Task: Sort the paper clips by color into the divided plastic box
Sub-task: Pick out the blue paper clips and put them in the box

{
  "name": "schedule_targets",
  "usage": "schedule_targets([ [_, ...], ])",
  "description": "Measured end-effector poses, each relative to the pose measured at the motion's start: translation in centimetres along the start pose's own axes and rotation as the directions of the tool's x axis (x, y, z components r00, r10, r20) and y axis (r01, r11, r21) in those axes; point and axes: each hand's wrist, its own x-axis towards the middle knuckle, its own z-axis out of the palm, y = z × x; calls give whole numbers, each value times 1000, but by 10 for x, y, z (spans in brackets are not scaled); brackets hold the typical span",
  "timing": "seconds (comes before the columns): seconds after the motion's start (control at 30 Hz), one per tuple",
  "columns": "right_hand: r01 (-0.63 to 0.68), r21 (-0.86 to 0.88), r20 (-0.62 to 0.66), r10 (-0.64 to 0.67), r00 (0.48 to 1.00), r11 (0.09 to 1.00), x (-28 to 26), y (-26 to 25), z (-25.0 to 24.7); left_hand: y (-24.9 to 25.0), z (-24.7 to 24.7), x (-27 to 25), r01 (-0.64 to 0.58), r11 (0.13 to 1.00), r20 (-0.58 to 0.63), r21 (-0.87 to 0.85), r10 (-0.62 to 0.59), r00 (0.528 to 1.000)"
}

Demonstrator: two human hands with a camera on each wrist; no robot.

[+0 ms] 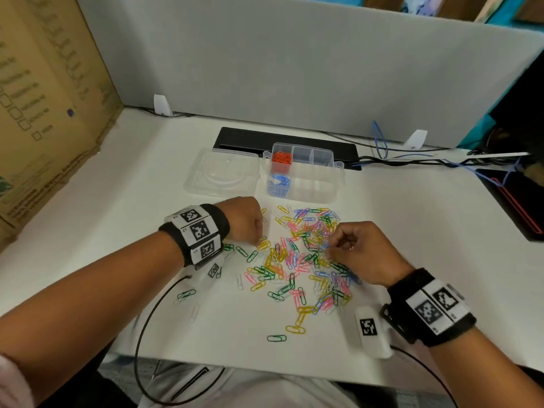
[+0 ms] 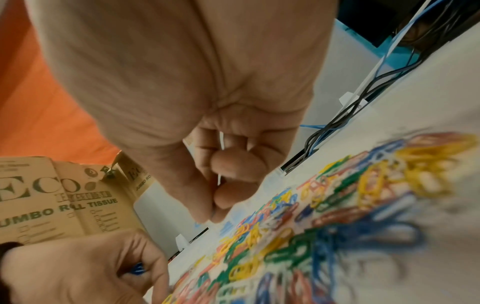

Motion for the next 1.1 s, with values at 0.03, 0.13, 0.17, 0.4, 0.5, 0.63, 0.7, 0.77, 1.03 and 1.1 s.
schedule_targets([
  [0.03, 12, 33, -9, -12, 1000, 999, -6, 2, 0, 2, 2, 0, 5, 1000, 19, 4, -5, 1000],
  [0.13, 48, 80, -10, -47, 999, 996, -15, 5, -1, 7, 4, -2, 37, 999, 60, 18, -38, 997],
  [0.17, 56, 87, -10, -55, 998, 995, -16, 6, -2, 9, 5, -3, 50, 999, 69, 20, -51, 996],
  [0.4, 62, 130, -30, -58, 998, 990, -13, 8, 1, 28, 5, 0, 38, 990, 53, -136, -31, 998],
  [0.5, 48, 163, -39, -42, 998, 985, -12, 8, 1, 39, 2, 3, 15, 967, 41, -256, -5, 999],
  [0.63, 28, 197, -55, -18, 998, 980, -10, 7, -1, 46, -1, 5, 41, 905, 72, -424, -12, 997],
  [0.7, 26, 218, -61, -13, 998, 976, -9, 7, -2, 45, -2, 6, 61, 844, 105, -532, -6, 994],
  [0.77, 28, 226, -68, -12, 998, 974, -6, 4, -1, 41, -1, 7, 76, 766, 132, -638, 12, 991],
  [1.03, 40, 244, -96, -17, 995, 969, -4, -10, 13, 25, 1, 5, 184, 316, 190, -931, -12, 982],
  [1.1, 65, 247, -113, -38, 993, 967, -4, -19, 15, 29, 5, 0, 281, 110, 287, -953, 48, 957],
])
